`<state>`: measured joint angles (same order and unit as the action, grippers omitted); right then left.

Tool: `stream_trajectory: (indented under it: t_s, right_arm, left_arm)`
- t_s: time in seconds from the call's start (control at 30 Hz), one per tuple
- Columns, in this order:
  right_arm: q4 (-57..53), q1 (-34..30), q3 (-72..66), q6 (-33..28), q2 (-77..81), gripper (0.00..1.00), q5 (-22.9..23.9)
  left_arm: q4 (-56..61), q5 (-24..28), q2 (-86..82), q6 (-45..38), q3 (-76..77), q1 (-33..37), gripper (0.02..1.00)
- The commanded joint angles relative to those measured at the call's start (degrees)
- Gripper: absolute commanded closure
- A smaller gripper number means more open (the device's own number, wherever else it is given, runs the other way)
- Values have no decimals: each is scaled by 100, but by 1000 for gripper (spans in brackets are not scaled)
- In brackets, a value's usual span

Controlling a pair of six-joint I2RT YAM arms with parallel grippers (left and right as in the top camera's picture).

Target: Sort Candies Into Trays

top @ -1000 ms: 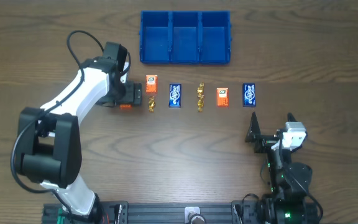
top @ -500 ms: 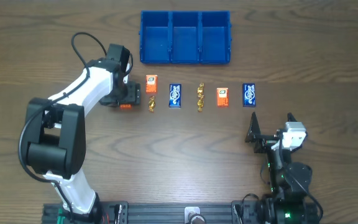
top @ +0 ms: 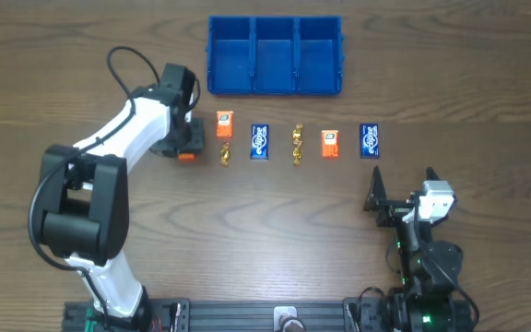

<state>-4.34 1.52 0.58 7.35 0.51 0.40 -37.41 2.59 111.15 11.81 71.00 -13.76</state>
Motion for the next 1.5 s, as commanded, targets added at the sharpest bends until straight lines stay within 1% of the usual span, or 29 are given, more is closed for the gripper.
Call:
stream_trajectory:
  t_s: [0.03,0.1,0.2,0.33,0.43,0.8,0.97,1.43,1.5]
  right_arm:
    - [-35,-15,-15,-35,-35,1,-11]
    - [-35,-15,-15,-35,-35,1,-11]
    - [-35,-15,-15,-37,-35,3,-11]
    - [-35,-15,-13,-35,-35,1,-11]
    - [-35,-15,-15,-35,-35,1,-11]
    - [-35,-15,-15,-35,-35,1,-11]
    - [-35,-15,-15,-35,-35,1,-11]
    - [-35,-15,-15,-35,-35,1,-11]
    - [-35,-15,-15,-37,-35,1,-11]
  left_arm:
    - [-761,-527,-125,636,1543,-549,785]
    - [-1215,-826,-90,710,2634,-772,781]
    - [-1572,-1088,107,708,3829,-940,776]
    - [-1950,-1213,636,708,5110,-994,776]
    - [-2107,-1213,1128,710,5652,-981,774]
    - [-1781,-1198,1932,732,5740,-787,746]
    - [-1475,-1176,1954,728,5740,-739,739]
    - [-1333,-1174,1971,595,5740,-717,713]
    - [-1333,-1110,1980,522,5740,-717,713]
